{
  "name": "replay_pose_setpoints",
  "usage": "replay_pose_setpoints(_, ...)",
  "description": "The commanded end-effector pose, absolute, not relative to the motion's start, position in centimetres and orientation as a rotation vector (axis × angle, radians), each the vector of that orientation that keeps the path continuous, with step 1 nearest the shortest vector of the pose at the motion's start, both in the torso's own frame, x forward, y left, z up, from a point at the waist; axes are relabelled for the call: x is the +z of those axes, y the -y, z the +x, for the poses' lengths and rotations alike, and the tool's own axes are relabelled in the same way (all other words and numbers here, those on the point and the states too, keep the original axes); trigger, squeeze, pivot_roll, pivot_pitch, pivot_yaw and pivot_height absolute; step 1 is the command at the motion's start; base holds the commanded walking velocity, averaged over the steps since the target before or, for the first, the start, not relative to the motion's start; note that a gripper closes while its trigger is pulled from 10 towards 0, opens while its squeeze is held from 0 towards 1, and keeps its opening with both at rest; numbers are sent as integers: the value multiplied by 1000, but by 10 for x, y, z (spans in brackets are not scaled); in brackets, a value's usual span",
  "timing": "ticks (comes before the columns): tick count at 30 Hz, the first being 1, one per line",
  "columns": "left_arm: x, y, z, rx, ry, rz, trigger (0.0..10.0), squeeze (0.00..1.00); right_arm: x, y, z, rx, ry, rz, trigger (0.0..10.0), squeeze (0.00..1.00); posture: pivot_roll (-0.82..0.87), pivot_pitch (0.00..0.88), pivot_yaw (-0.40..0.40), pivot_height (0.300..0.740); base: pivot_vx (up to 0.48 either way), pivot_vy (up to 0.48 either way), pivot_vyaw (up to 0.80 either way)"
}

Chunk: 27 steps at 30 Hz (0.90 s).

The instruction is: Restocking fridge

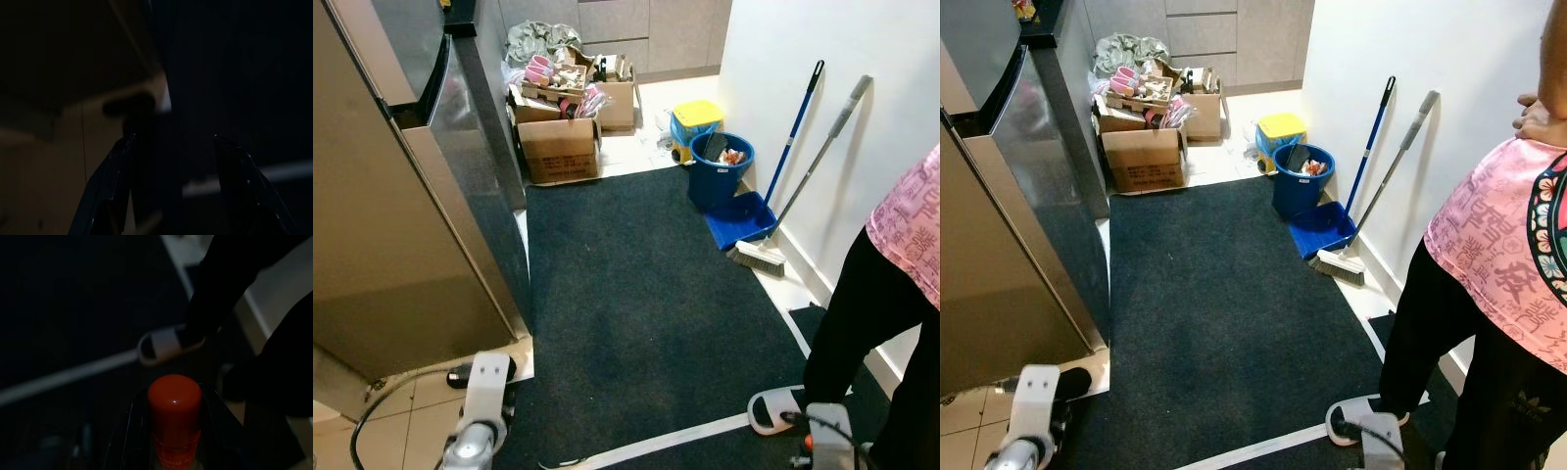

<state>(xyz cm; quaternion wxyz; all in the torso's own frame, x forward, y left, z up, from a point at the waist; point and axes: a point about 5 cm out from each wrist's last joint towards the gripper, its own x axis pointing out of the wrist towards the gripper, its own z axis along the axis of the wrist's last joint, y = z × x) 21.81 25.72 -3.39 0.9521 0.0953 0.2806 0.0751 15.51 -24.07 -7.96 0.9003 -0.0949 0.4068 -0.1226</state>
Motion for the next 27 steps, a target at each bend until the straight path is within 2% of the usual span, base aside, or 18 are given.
replay_pose_setpoints(1, -16, -269, 229, 178, -474, 202, 10000, 39, -73, 244, 166, -272, -781, -184, 10000, 0, 24, 0, -13, 740, 0, 0, 0)
replay_pose_setpoints(4, -4, -271, 238, 170, -403, 210, 10000, 43, -66, 242, 179, -264, -732, -176, 10000, 0, 24, 0, -15, 740, 0, 0, 0)
replay_pose_setpoints(5, 6, -270, 242, 161, -339, 211, 10000, 47, -58, 238, 194, -247, -668, -164, 10000, 0, 25, 0, -23, 740, 0, 0, 0)
replay_pose_setpoints(7, 6, -270, 242, 161, -339, 211, 10000, 47, -58, 238, 194, -247, -668, -164, 10000, 0, 25, 0, -23, 740, 0, 0, 0)
replay_pose_setpoints(8, 14, -267, 243, 156, -289, 204, 10000, 43, -49, 234, 208, -235, -603, -155, 10000, 0, 28, 0, -28, 740, 0, 0, 0)
replay_pose_setpoints(9, 14, -267, 243, 156, -289, 204, 10000, 43, -49, 234, 208, -235, -603, -155, 10000, 0, 28, 0, -28, 740, 0, 0, 0)
replay_pose_setpoints(11, 32, -256, 250, 154, -190, 170, 10000, 24, -27, 229, 236, -226, -459, -128, 10000, 0, 31, 0, -32, 740, 0, 0, 0)
replay_pose_setpoints(13, 32, -256, 250, 154, -190, 170, 10000, 24, -27, 229, 236, -226, -459, -128, 10000, 0, 31, 0, -32, 740, 0, 0, 0)
replay_pose_setpoints(14, 61, -246, 270, 168, -71, 126, 10000, 24, 9, 229, 270, -229, -273, -123, 10000, 0, 27, 0, -31, 740, 0, 0, 0)
replay_pose_setpoints(15, 77, -247, 280, 187, -20, 107, 10000, 24, 31, 228, 287, -213, -174, -131, 10000, 0, 26, 0, -31, 740, 0, 0, 0)
replay_pose_setpoints(17, 77, -247, 280, 187, -20, 107, 10000, 24, 31, 228, 287, -213, -174, -131, 10000, 0, 26, 0, -31, 740, 0, 0, 0)
replay_pose_setpoints(18, 87, -249, 285, 200, 10, 96, 10000, 24, 45, 226, 296, -202, -114, -138, 10000, 0, 26, 0, -32, 740, 0, 0, 0)
replay_pose_setpoints(21, 103, -258, 293, 239, 43, 68, 10000, 16, 69, 214, 310, -128, -12, -153, 10000, 0, 24, 0, -32, 740, 0, 0, 0)
replay_pose_setpoints(22, 121, -269, 301, 286, 90, 44, 10000, 16, 91, 189, 320, -25, 79, -129, 10000, 0, 25, 0, -31, 740, 0, 0, 0)
replay_pose_setpoints(27, 138, -273, 306, 303, 139, 32, 10000, 16, 109, 168, 324, 37, 149, -87, 10000, 0, 26, 0, -27, 740, 0, 0, 0)
